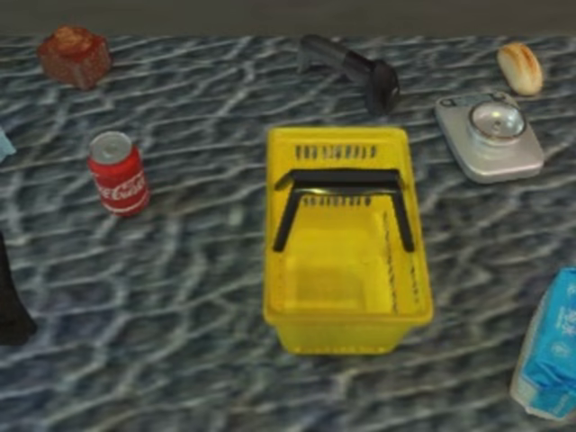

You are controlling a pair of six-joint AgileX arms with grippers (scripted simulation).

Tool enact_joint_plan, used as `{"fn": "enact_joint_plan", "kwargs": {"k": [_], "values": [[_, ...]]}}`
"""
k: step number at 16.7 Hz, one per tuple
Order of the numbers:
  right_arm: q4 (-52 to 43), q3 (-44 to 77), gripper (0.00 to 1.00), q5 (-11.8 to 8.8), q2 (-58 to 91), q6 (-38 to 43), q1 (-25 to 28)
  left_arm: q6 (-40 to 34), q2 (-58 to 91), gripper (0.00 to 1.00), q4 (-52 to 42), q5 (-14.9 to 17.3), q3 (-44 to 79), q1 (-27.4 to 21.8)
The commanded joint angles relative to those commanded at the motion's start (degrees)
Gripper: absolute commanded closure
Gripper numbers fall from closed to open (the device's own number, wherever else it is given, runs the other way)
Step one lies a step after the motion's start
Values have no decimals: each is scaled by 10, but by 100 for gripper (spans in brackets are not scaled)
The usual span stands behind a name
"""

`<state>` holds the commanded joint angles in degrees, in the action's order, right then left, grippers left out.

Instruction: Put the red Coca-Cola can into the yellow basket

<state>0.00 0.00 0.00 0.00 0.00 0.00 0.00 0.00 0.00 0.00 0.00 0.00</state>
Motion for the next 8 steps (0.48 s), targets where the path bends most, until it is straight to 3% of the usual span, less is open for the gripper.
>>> {"fn": "enact_joint_plan", "kwargs": {"k": [4,8], "values": [[0,0,0,0,0,0,0,6,16,0,-16,3,10,-5],[0,0,0,0,0,0,0,40,119,0,-112,14,84,-28]]}}
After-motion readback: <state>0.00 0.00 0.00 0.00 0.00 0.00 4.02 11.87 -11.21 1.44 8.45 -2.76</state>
